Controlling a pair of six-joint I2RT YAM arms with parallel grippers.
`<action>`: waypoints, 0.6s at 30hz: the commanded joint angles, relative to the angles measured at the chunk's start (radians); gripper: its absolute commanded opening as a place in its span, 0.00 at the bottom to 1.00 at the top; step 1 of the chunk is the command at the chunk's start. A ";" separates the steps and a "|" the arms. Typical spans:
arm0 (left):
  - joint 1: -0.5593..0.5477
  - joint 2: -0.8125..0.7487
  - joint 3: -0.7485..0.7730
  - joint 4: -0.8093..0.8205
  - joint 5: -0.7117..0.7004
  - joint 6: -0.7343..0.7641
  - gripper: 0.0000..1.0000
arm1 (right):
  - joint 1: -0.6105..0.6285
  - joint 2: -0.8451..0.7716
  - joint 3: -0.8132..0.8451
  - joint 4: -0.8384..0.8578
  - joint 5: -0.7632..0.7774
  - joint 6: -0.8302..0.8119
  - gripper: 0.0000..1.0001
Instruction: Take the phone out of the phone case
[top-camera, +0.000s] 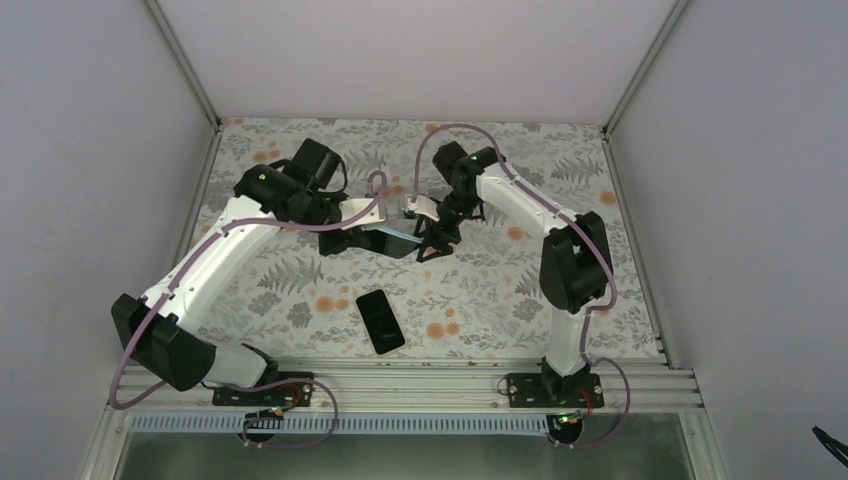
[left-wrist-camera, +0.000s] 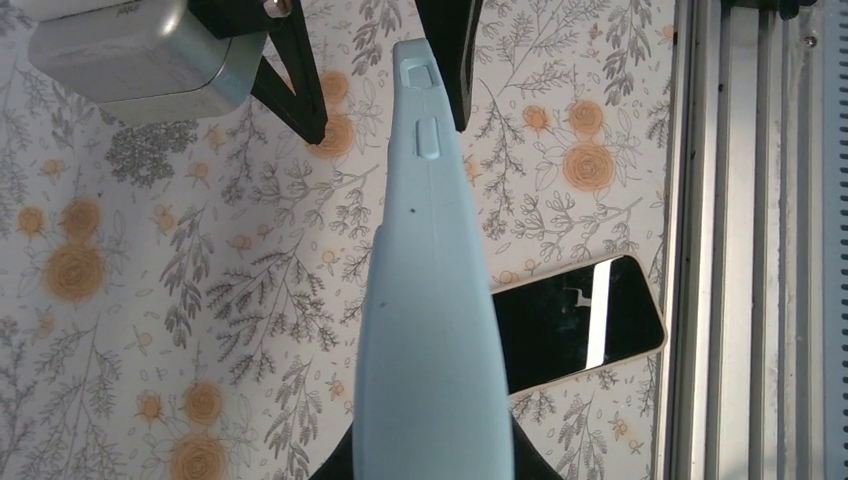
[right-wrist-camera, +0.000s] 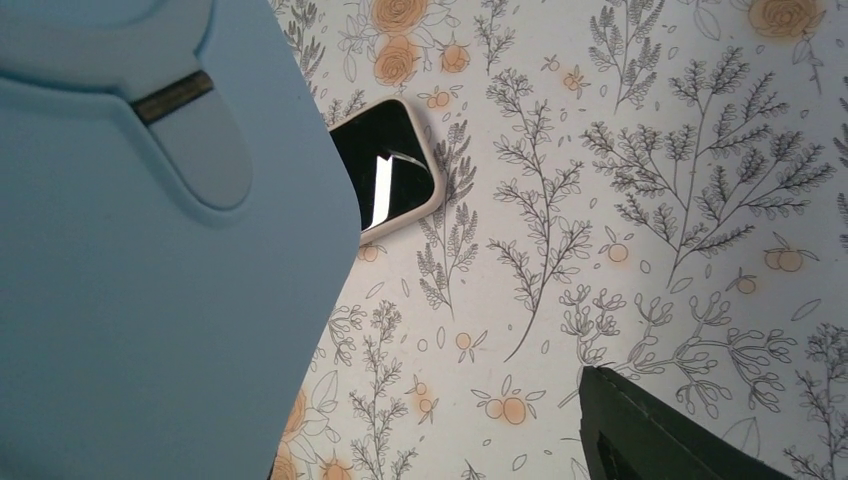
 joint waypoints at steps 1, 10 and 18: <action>-0.042 -0.017 0.047 -0.090 0.153 0.022 0.02 | -0.042 0.054 0.092 0.037 0.032 0.001 0.73; -0.057 -0.039 0.066 -0.122 0.194 0.031 0.02 | -0.054 0.164 0.262 -0.009 0.110 0.008 0.73; -0.056 -0.056 0.031 -0.057 0.126 0.003 0.02 | -0.070 0.153 0.277 -0.019 0.133 0.014 0.74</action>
